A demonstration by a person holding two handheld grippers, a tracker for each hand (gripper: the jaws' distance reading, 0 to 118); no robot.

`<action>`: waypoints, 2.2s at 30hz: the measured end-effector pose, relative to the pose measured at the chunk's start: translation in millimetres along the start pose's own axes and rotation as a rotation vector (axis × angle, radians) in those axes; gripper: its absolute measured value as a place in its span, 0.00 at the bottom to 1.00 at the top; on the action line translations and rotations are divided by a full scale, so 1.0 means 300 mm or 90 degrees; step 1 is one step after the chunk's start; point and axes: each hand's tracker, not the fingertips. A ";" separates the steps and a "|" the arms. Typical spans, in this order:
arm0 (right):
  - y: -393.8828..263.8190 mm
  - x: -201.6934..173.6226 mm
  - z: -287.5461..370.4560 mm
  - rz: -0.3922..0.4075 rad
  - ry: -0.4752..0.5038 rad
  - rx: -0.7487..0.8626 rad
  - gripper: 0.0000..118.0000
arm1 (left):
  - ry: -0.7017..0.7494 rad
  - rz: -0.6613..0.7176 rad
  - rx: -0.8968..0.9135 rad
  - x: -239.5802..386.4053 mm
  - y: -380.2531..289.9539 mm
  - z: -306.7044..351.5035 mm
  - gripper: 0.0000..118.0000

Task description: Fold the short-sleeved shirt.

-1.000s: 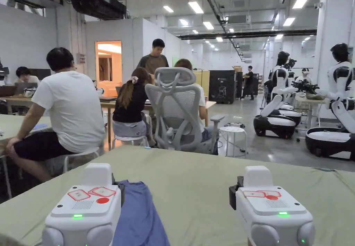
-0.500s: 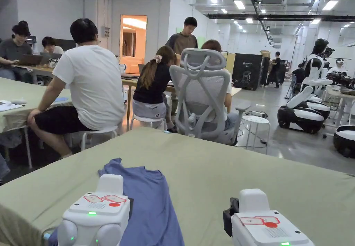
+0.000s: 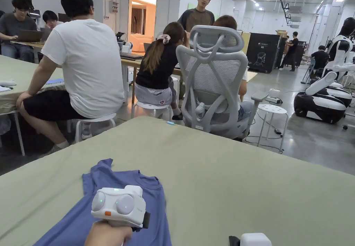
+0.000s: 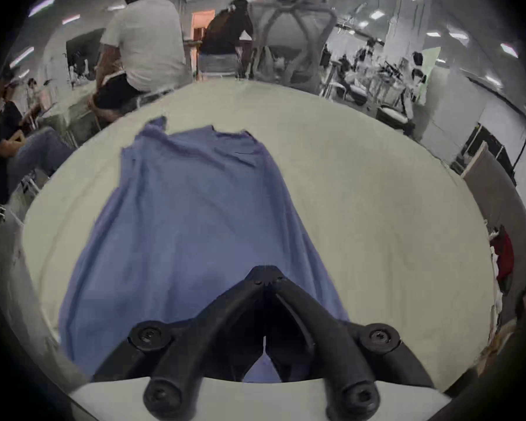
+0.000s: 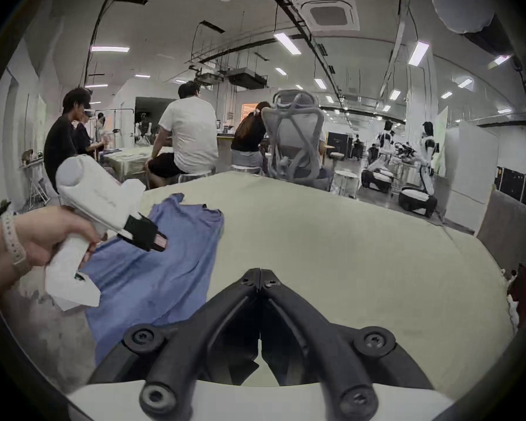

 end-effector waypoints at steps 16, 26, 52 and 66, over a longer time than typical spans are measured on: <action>-0.127 0.205 -0.072 -0.038 -0.060 -0.059 0.01 | 0.058 -0.078 -0.050 0.066 0.010 -0.282 0.02; -0.102 0.443 0.223 -0.097 -0.157 -0.021 0.01 | -0.045 -0.116 0.063 0.372 0.114 0.003 0.02; -0.418 1.115 0.977 -0.191 -0.443 -0.054 0.00 | -0.281 -0.465 -0.117 2.023 -0.679 -0.015 0.02; -0.325 0.947 0.821 -0.166 -0.344 -0.019 0.00 | -0.268 -0.322 0.308 1.432 -0.513 0.524 0.79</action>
